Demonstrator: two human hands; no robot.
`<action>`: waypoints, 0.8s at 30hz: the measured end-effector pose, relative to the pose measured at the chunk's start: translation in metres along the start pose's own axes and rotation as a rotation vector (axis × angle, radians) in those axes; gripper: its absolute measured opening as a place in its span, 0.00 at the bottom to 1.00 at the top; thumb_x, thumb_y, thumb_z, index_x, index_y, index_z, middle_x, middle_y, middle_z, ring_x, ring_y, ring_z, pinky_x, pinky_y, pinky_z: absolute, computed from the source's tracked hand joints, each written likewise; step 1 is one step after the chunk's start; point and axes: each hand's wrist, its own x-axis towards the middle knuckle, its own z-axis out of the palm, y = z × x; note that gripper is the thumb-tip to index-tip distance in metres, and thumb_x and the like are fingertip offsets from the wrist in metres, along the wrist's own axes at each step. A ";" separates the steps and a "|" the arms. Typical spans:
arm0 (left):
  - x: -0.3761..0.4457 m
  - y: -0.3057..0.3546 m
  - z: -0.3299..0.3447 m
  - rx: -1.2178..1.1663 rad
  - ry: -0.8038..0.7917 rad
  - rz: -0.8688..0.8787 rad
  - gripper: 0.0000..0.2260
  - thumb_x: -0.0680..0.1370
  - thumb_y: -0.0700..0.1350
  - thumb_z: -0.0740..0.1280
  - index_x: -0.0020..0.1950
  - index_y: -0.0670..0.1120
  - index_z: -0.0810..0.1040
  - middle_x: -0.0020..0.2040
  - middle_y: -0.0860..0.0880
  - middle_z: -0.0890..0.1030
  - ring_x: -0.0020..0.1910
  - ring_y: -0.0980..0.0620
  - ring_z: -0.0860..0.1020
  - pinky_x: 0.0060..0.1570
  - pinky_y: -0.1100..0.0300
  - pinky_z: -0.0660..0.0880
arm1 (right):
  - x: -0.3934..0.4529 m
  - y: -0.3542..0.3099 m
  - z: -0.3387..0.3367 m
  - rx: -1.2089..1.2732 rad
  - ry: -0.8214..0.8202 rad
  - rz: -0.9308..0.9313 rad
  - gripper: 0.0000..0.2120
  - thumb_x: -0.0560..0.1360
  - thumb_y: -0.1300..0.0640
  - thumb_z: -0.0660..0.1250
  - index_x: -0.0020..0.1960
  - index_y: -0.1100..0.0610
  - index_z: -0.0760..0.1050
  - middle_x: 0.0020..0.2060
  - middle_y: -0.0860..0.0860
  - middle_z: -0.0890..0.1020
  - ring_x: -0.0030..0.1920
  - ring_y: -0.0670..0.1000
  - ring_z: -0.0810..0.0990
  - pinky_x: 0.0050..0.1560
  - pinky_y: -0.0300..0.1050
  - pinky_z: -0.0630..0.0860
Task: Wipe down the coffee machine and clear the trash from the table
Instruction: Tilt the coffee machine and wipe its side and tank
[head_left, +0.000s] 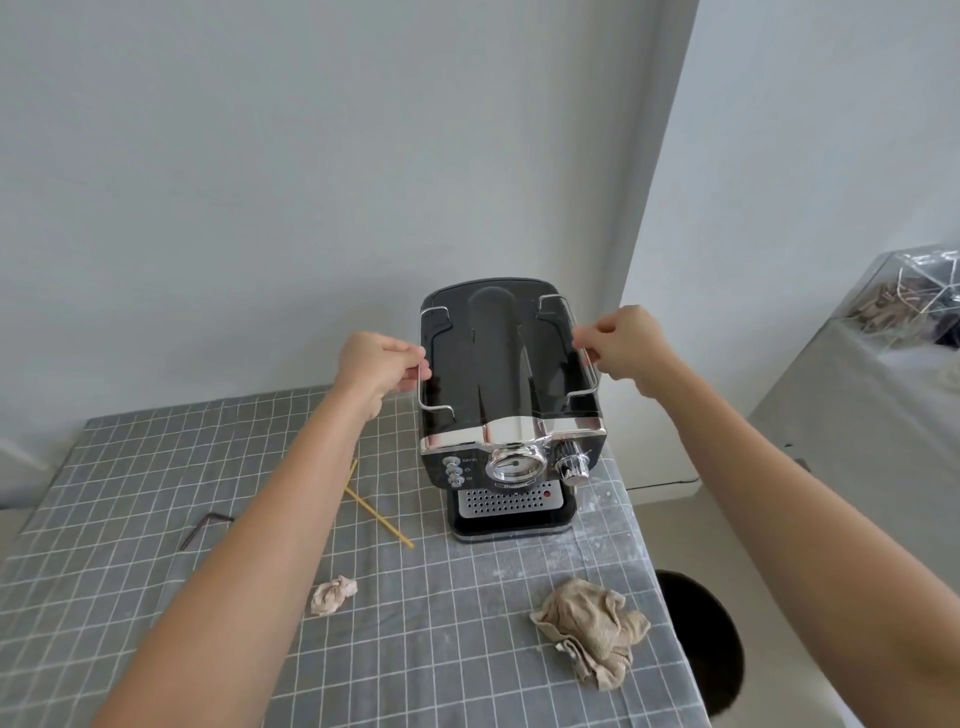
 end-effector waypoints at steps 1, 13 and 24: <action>0.003 -0.001 -0.001 -0.042 -0.024 -0.034 0.07 0.76 0.35 0.67 0.52 0.34 0.77 0.38 0.42 0.81 0.26 0.57 0.81 0.27 0.66 0.76 | 0.003 0.001 -0.001 0.097 -0.071 0.037 0.13 0.78 0.56 0.67 0.41 0.64 0.81 0.29 0.54 0.76 0.23 0.49 0.66 0.22 0.36 0.64; 0.039 0.020 0.010 0.023 -0.054 -0.034 0.11 0.79 0.35 0.62 0.37 0.38 0.74 0.29 0.45 0.72 0.16 0.60 0.67 0.18 0.69 0.66 | -0.012 -0.004 -0.002 0.569 -0.262 0.126 0.12 0.81 0.63 0.62 0.39 0.64 0.72 0.33 0.56 0.72 0.19 0.40 0.65 0.20 0.29 0.62; 0.086 0.068 0.043 0.485 -0.091 0.301 0.07 0.78 0.38 0.63 0.47 0.39 0.81 0.48 0.36 0.82 0.39 0.53 0.72 0.44 0.62 0.66 | -0.095 -0.023 0.040 1.065 -0.079 0.173 0.10 0.78 0.64 0.67 0.38 0.64 0.73 0.27 0.53 0.81 0.31 0.45 0.84 0.35 0.32 0.79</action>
